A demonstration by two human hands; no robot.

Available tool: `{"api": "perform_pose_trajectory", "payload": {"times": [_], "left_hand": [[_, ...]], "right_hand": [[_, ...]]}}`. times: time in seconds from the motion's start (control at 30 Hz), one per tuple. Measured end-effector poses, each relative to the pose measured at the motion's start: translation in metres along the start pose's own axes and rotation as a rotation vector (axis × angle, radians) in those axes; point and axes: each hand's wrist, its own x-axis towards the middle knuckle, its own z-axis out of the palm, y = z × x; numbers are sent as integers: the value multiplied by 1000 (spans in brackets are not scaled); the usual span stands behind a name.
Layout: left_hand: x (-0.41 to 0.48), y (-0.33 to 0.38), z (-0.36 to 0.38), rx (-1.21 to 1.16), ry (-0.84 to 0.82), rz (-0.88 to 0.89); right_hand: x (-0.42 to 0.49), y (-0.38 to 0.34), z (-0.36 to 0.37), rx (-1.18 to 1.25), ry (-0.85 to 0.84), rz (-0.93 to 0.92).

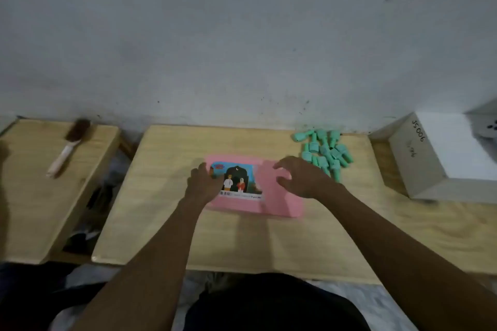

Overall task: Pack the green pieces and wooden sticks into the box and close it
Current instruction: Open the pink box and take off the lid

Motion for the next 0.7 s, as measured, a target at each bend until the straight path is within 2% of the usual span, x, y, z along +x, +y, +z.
{"api": "perform_pose_trajectory", "payload": {"times": [0.1,0.17,0.3,0.4,0.7], "left_hand": [[-8,-14,-1,-133,26,5],[-12,-24,1,-178,-5,-9],[-10,-31,-2,-238,13,26],[-8,-41,-3,-278,11,36],[-26,-64,2,-527,49,83]], "right_hand": [[-5,-3,19,-186,-96,22],[-11,-3,31,-234,-152,13],[-13,-2,34,-308,-156,-39],[-18,-1,37,-406,-251,0],[-20,-23,49,-648,-202,67]]}}
